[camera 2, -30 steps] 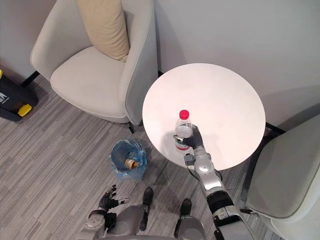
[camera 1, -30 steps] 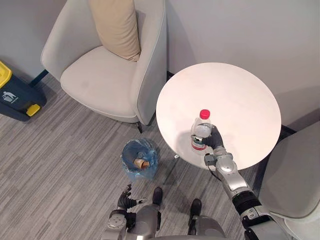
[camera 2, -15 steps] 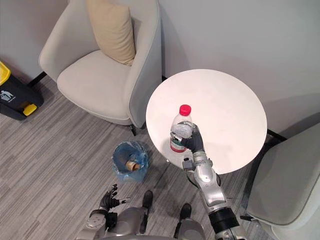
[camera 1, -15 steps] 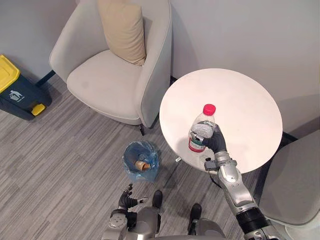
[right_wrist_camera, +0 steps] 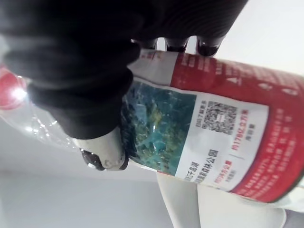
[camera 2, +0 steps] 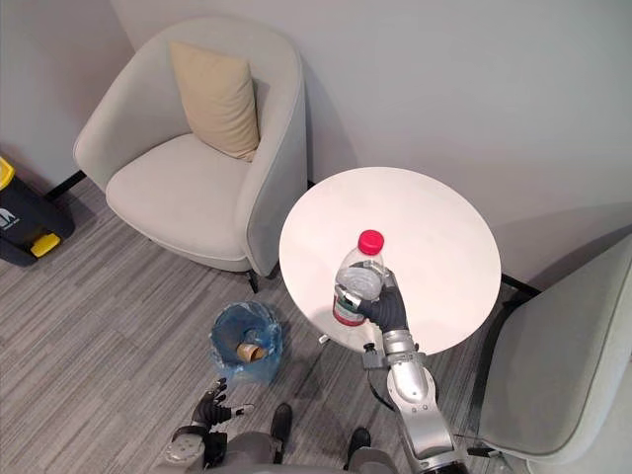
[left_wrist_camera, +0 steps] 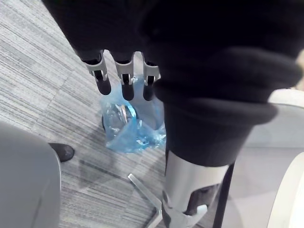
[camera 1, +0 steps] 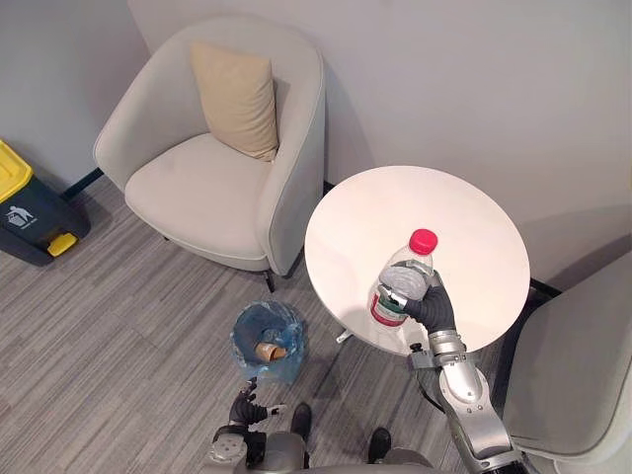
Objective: Gather rubbish on tea table into small bin, then transfer packed bag to large trash can.
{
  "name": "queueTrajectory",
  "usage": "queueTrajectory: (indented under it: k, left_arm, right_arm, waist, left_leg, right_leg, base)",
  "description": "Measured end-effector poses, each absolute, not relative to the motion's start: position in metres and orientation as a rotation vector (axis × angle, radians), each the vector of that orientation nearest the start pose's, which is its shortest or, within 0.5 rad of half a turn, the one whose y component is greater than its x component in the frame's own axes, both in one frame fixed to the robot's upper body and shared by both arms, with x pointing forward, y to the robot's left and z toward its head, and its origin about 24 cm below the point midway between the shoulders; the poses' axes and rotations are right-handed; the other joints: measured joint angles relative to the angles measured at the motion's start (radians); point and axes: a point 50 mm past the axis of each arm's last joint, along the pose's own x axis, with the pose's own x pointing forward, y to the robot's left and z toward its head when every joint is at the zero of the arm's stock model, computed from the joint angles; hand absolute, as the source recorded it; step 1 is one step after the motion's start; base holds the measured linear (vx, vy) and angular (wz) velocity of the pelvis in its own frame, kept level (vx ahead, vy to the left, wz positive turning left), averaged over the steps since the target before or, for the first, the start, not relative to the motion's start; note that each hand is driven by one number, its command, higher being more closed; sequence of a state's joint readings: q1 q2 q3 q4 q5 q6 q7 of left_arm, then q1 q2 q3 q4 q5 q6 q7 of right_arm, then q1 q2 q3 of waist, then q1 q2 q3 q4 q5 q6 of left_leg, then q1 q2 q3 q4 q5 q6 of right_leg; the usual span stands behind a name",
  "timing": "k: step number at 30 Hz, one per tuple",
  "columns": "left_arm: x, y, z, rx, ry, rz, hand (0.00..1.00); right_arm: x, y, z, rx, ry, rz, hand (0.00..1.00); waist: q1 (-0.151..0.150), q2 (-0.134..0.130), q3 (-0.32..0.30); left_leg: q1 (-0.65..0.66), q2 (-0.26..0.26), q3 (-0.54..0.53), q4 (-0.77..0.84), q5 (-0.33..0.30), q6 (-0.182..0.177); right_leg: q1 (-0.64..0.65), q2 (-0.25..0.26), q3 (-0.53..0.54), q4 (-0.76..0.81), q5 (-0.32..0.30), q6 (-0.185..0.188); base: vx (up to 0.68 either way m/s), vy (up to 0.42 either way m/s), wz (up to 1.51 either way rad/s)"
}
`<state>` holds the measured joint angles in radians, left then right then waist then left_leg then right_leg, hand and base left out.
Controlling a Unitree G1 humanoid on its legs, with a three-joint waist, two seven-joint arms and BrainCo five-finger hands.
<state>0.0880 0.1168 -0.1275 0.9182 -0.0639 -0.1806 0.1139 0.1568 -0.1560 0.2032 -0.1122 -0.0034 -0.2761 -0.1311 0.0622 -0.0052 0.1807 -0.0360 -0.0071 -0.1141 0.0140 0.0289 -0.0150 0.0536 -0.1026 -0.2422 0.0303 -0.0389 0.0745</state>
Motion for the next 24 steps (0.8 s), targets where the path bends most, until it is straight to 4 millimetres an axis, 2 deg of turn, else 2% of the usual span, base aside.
queueTrajectory:
  k: [4,9,12,16,17,18,19,20,22,23,24]
  left_arm:
    - [0.128,0.182,-0.142,0.142,0.842,0.083,0.0]
    - [0.126,0.18,-0.144,0.153,0.855,0.065,0.0]
    - [0.125,0.178,-0.144,0.156,0.855,0.056,0.0]
    - [0.13,0.175,-0.143,0.167,0.842,0.032,0.0]
    - [0.132,0.173,-0.142,0.168,0.835,0.024,0.0]
    - [0.131,0.172,-0.143,0.167,0.838,0.023,0.0]
    - [0.131,0.171,-0.143,0.165,0.84,0.022,0.0]
    - [0.131,0.169,-0.143,0.16,0.841,0.021,0.0]
    - [0.129,0.169,-0.144,0.163,0.842,0.017,0.0]
    - [0.129,0.169,-0.144,0.167,0.84,0.013,0.0]
    - [0.129,0.169,-0.144,0.175,0.838,0.008,0.0]
  right_arm:
    - [0.215,-0.136,0.055,-0.12,-0.23,0.075,1.0]
    - [0.206,-0.133,0.067,-0.168,-0.301,0.099,1.0]
    - [0.205,-0.132,0.066,-0.176,-0.299,0.104,1.0]
    - [0.205,-0.135,0.066,-0.199,-0.3,0.091,1.0]
    - [0.205,-0.136,0.066,-0.211,-0.302,0.092,1.0]
    - [0.205,-0.136,0.066,-0.214,-0.305,0.092,1.0]
    - [0.205,-0.137,0.067,-0.216,-0.31,0.09,1.0]
    - [0.207,-0.139,0.069,-0.222,-0.319,0.079,1.0]
    - [0.21,-0.144,0.07,-0.233,-0.322,0.044,1.0]
    - [0.21,-0.146,0.071,-0.239,-0.325,0.033,1.0]
    - [0.211,-0.149,0.071,-0.247,-0.328,0.015,1.0]
  waist:
    - [-0.019,-0.001,-0.008]
    - [-0.022,0.007,-0.028]
    - [-0.023,0.01,-0.03]
    - [-0.021,0.018,-0.026]
    - [-0.018,0.023,-0.023]
    - [-0.021,0.025,-0.025]
    - [-0.027,0.028,-0.026]
    - [-0.033,0.038,-0.027]
    - [-0.042,0.045,-0.027]
    - [-0.045,0.046,-0.028]
    - [-0.045,0.045,-0.028]
  left_leg:
    - [0.016,-0.003,-0.011,-0.001,0.0,0.0]
    - [0.014,-0.007,-0.033,-0.015,0.011,-0.005]
    - [0.0,-0.011,-0.066,-0.015,0.021,-0.007]
    - [-0.061,-0.028,-0.134,0.005,0.04,-0.013]
    - [-0.077,-0.019,-0.075,0.005,0.005,0.032]
    - [-0.083,0.007,0.04,0.006,-0.016,0.063]
    - [-0.089,0.024,0.113,0.01,-0.02,0.072]
    - [-0.103,0.067,0.265,0.034,-0.018,0.077]
    - [-0.109,0.112,0.445,0.07,-0.016,0.079]
    - [-0.111,0.112,0.462,0.076,-0.011,0.083]
    - [-0.114,0.109,0.462,0.082,-0.004,0.071]
  right_leg:
    - [0.026,0.0,-0.012,-0.01,0.0,0.0]
    - [0.032,0.001,-0.036,-0.018,0.0,0.0]
    - [0.034,0.001,-0.068,-0.018,-0.004,-0.001]
    - [0.009,-0.009,-0.168,0.043,-0.047,-0.006]
    - [0.014,-0.017,-0.204,0.059,-0.057,-0.006]
    - [0.021,-0.025,-0.226,0.057,-0.058,-0.006]
    - [0.022,-0.032,-0.243,0.057,-0.059,-0.004]
    - [0.022,-0.044,-0.266,0.06,-0.061,-0.001]
    - [0.022,-0.061,-0.297,0.092,-0.082,0.017]
    - [0.022,-0.07,-0.305,0.1,-0.089,0.025]
    - [0.019,-0.082,-0.306,0.111,-0.096,0.03]
  base:
    - [-0.02,-0.005,0.08]
    - [-0.03,-0.011,0.13]
    - [-0.04,-0.021,0.36]
    - [-0.05,-0.025,0.74]
    - [-0.1,-0.017,0.79]
    - [-0.08,-0.015,0.74]
    - [-0.01,0.02,0.69]
    - [0.05,0.047,0.58]
    - [0.09,0.033,0.55]
    - [0.11,0.046,0.41]
    - [0.13,0.065,0.26]
